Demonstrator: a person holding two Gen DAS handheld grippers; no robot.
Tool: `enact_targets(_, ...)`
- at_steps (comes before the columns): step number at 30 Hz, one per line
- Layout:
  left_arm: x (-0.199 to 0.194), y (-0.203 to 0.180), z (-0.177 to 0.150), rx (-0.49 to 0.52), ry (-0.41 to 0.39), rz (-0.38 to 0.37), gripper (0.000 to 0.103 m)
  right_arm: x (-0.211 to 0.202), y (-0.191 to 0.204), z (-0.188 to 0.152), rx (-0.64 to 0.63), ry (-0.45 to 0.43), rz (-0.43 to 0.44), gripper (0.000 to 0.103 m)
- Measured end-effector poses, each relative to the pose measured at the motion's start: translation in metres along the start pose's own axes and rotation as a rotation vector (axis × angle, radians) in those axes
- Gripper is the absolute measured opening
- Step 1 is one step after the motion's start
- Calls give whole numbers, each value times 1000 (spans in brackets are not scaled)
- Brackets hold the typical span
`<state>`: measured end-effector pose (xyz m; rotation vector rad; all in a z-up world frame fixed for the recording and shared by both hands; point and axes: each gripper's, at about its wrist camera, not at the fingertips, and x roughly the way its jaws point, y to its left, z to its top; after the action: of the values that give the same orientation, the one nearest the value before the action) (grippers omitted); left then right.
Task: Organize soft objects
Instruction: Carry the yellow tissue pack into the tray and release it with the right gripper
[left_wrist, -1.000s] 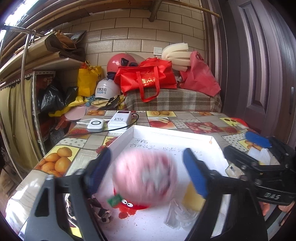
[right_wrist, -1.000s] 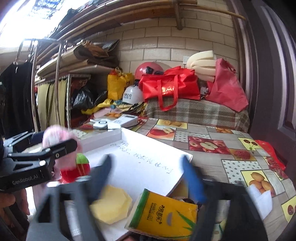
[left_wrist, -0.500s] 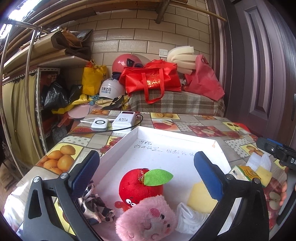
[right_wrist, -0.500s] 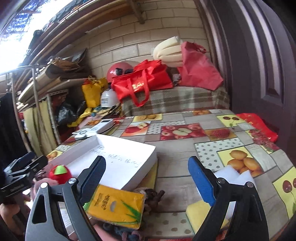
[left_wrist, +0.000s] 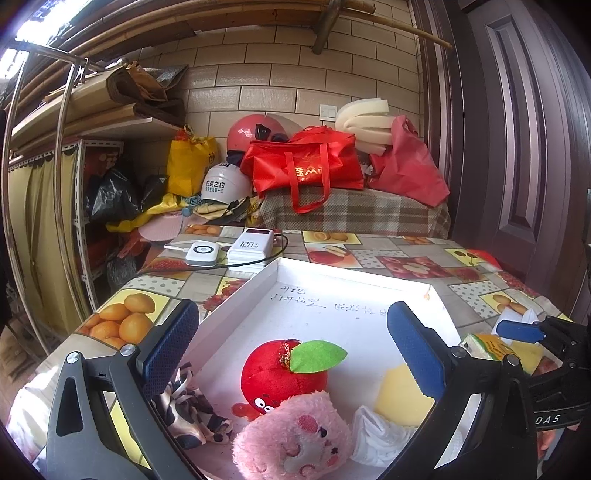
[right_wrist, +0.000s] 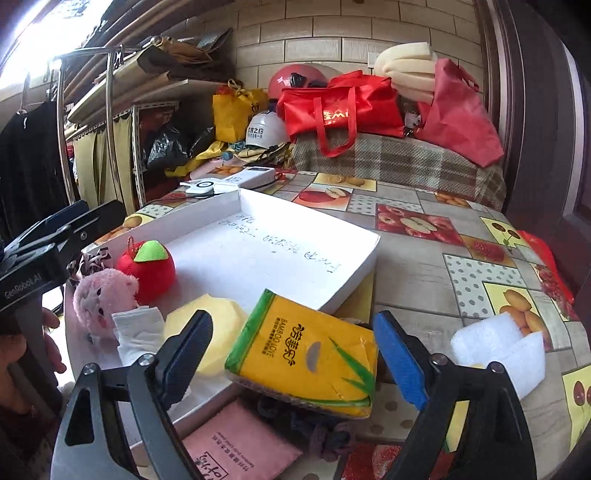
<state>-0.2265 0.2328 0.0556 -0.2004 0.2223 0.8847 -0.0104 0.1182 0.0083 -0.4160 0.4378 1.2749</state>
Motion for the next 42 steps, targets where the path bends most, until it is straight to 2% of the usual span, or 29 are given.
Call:
enact_targets(1,0,0,0,2,-1,1,103,0,0,-1,1,5,0,83)
enact_targets(3,0,0,0,-1,-1,0,103,0,-2,-1,7,2,0,61)
enact_targets(4,0,0,0,-2,0,0,103,-1,-2,0,8,2,5,45)
enact_targets(7,0,0,0,-3,0,-1,103,-7,0,0,-12,-31,4,27)
enact_targets(11,0,1,0,-3,1,-1,103,-12,2,2,-28,-58,2,15)
enact_targets(14,0,1,0,-3,1,-1,103,-12,-1,2,-14,-66,15,11)
enact_targets(22,0,2,0,-2,1,-2,103,-12,-3,-1,5,-60,58,12)
enact_targets(24,0,2,0,-3,1,-2,103,-15,-6,-2,20,-70,45,18)
enact_targets(25,0,2,0,-3,1,-2,103,-15,-8,-2,28,-73,37,42)
enact_targets(26,0,2,0,-2,1,-2,103,-16,-10,-2,38,-76,25,84)
enact_targets(27,0,2,0,-2,1,-2,103,-16,-14,-2,56,-81,12,97)
enact_targets(28,0,2,0,-2,1,-2,103,-18,-17,-2,71,-90,5,103)
enact_targets(30,0,2,0,-3,1,-2,103,-20,-23,-2,87,-100,-4,103)
enact_targets(32,0,2,0,-1,0,-2,103,-15,-24,-2,86,-73,-27,103)
enact_targets(36,0,3,0,-3,1,-2,103,7,-28,-3,117,31,-29,103)
enact_targets(39,0,2,0,-3,1,-3,103,19,-32,-5,144,97,3,101)
enact_targets(40,0,2,0,-3,1,-2,103,19,-33,-7,155,104,16,83)
enact_targets(41,0,2,0,-3,1,-3,103,19,-34,-9,168,105,37,71)
enact_targets(42,0,3,0,-3,2,-3,103,17,-37,-10,180,100,51,71)
